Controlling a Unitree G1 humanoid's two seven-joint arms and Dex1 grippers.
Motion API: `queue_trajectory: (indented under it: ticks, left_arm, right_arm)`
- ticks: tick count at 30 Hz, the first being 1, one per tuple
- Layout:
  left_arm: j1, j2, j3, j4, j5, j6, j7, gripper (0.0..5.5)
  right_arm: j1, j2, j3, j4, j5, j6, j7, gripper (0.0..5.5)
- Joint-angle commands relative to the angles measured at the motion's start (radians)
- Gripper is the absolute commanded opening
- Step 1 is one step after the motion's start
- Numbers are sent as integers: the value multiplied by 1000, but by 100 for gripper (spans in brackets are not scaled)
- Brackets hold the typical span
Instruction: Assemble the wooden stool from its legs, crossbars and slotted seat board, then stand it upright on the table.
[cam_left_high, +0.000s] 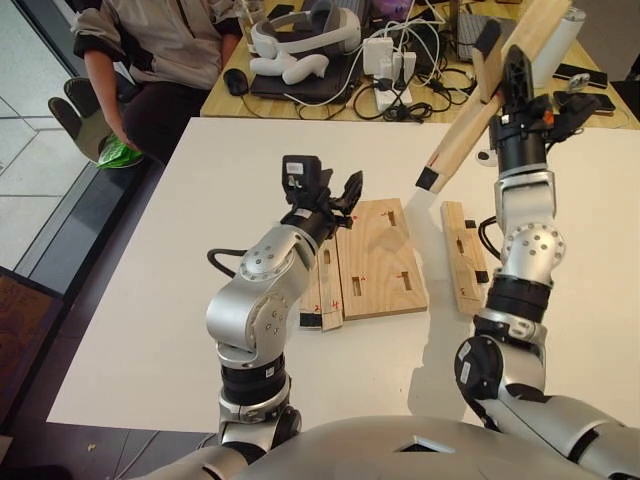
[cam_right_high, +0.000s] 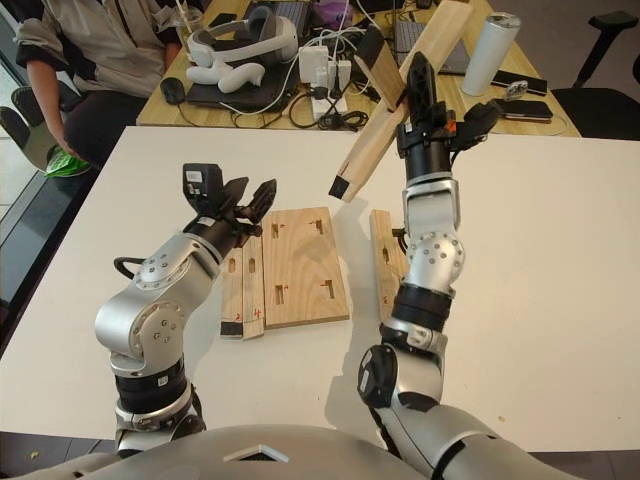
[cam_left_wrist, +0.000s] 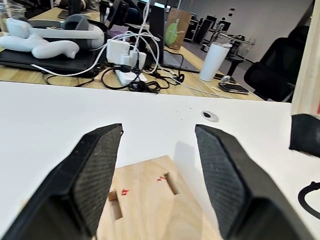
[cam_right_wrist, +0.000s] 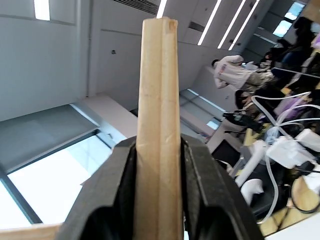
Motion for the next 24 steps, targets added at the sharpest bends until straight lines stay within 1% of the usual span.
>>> queue_trajectory:
  ticks: [1,5,11,15,17,20,21,24]
  left_arm:
    - [-82,-17,-14,-26,-59,74,-19,270]
    - [-133,-68,8,-70,-173,176,-43,270]
    - [-107,-178,131,-70,-351,358,-30,270]
    - [-112,-177,188,-21,-406,409,-7,270]
    - [-117,-194,226,0,-439,418,11,270]
    - [-138,-241,319,33,-550,429,43,226]
    - [-144,-243,339,43,-589,429,55,209]
    - [-169,-226,385,84,-699,425,101,186]
  right_arm:
    - [58,3,67,-90,55,56,8,102]
    - [72,-4,95,-104,74,61,18,102]
    - [57,-1,109,-101,139,80,17,102]
    - [56,6,131,-126,222,128,-1,102]
    - [54,3,135,-137,255,146,-10,102]
    - [54,-3,131,-142,287,158,-28,102]
    - [54,-5,130,-142,295,160,-32,102]
    - [55,-11,133,-142,322,169,-43,102]
